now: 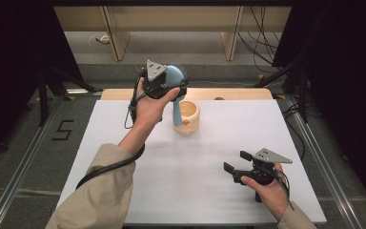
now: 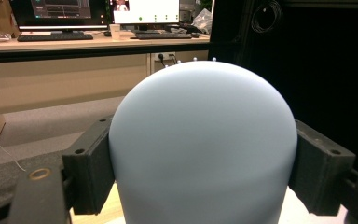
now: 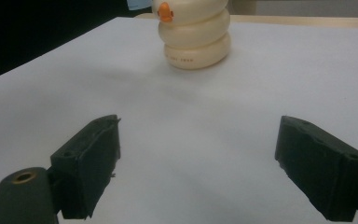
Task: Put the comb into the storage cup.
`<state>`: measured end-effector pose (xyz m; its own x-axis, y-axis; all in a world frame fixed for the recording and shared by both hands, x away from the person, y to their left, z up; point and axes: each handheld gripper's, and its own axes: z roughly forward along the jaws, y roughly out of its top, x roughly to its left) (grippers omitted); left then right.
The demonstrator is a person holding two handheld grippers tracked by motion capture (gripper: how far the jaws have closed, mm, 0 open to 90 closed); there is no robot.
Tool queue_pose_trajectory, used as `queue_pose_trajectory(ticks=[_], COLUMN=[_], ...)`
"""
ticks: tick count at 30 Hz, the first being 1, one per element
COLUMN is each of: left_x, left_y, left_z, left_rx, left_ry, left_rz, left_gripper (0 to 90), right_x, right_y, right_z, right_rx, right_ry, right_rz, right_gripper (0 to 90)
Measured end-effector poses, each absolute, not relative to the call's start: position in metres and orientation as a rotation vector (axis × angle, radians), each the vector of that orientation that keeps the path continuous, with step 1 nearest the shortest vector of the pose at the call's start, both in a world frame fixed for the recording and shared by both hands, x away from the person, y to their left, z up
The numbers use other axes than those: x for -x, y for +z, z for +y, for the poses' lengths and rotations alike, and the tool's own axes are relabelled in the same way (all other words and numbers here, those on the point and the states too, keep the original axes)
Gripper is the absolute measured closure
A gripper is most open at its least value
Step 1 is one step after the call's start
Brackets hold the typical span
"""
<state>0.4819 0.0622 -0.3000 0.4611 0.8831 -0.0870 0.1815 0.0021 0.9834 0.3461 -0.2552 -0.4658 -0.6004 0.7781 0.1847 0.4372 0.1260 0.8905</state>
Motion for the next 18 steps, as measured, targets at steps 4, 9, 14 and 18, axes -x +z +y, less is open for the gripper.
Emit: queue_pose_trajectory(ticks=[4, 9, 14, 18], left_x=[-0.4823, -0.4835, -0.4841, -0.4842], left_y=[-0.2978, -0.2960, -0.2952, -0.2940], left_z=[0.0623, 0.0629, 0.0630, 0.0621], left_rx=[-1.486, -1.477, -1.475, -1.471], left_ry=[0.721, 0.720, 0.723, 0.724], left_rz=[0.979, 0.980, 0.976, 0.972], left_gripper=[19.6, 19.6, 19.6, 19.6], right_x=[-0.3462, -0.3460, -0.3461, -0.3460], right_y=[-0.4659, -0.4659, -0.4661, -0.4660], right_z=[-0.2553, -0.2552, -0.2554, -0.2553], right_rx=[-1.184, -1.183, -1.185, -1.184], right_ry=[1.464, 1.463, 1.461, 1.462], right_rz=[2.084, 2.087, 2.087, 2.087], right_gripper=[14.9, 14.9, 14.9, 14.9])
